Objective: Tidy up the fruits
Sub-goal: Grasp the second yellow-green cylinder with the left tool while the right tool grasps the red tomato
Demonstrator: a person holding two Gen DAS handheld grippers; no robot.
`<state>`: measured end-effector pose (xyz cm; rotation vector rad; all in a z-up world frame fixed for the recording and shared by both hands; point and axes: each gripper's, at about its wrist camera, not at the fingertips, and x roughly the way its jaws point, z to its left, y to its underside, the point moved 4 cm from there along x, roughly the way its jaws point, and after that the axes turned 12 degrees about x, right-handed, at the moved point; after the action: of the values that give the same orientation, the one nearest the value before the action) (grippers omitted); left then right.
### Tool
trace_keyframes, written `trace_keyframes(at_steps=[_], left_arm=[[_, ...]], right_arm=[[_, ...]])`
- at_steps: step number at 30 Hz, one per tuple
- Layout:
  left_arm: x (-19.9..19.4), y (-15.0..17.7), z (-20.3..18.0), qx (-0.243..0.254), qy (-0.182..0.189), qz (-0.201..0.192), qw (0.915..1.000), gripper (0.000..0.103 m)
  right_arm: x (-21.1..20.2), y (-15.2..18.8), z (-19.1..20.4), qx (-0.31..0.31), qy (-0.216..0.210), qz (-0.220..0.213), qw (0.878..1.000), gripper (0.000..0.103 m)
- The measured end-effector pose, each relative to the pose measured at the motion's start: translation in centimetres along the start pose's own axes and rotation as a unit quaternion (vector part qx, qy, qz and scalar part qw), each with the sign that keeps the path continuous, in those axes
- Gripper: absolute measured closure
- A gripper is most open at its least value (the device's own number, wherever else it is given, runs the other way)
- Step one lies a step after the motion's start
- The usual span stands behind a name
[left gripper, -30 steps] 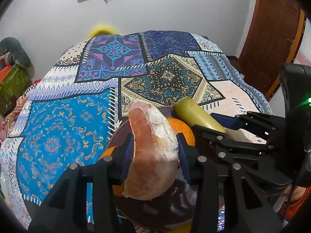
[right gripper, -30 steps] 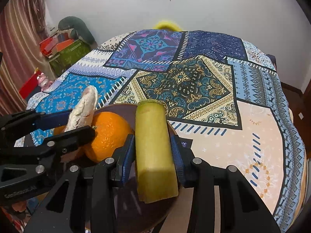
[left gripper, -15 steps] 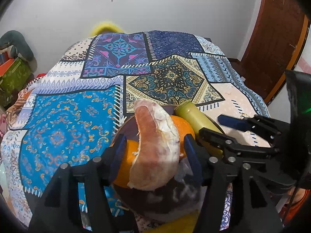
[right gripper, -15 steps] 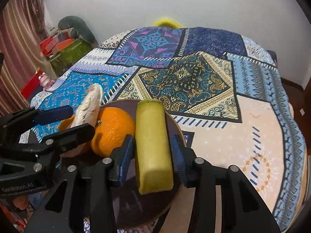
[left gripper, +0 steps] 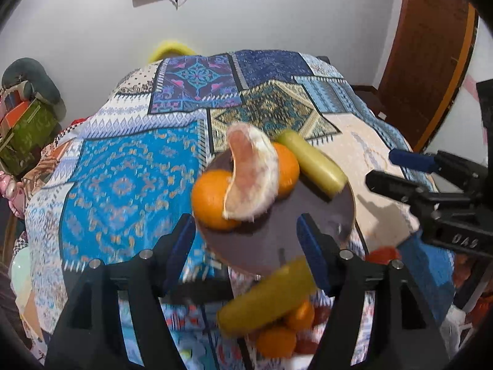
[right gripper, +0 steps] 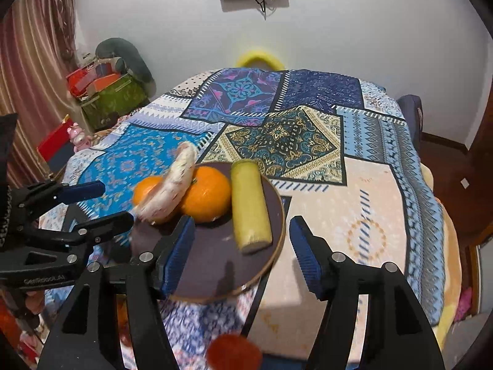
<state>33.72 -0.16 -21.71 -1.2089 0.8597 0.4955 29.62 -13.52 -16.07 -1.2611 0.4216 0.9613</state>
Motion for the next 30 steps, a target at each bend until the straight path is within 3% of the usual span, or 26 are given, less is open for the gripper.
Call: trace_keyframes(at_steps=[12,21,30], left_arm=[[0.1,5.7,-2.2,0.025,0.021,0.046,0.9984,0.035],[2.2,5.4,-3.6,0.017,0.027,0.063,0.9975,0.031],[4.2,5.0,-4.4,0.019,0.002,0.074,0.997,0.024]], right_arm=[[-3.0,4.4,0.1,-0.006,0.014,0.001,1.0,0.034],[-2.0,7.9,-1.0,0.004,0.022,0.033,0.999,0.033],[0.0,9.5,-1.7,0.014,0.017,0.062,0.998,0.033]])
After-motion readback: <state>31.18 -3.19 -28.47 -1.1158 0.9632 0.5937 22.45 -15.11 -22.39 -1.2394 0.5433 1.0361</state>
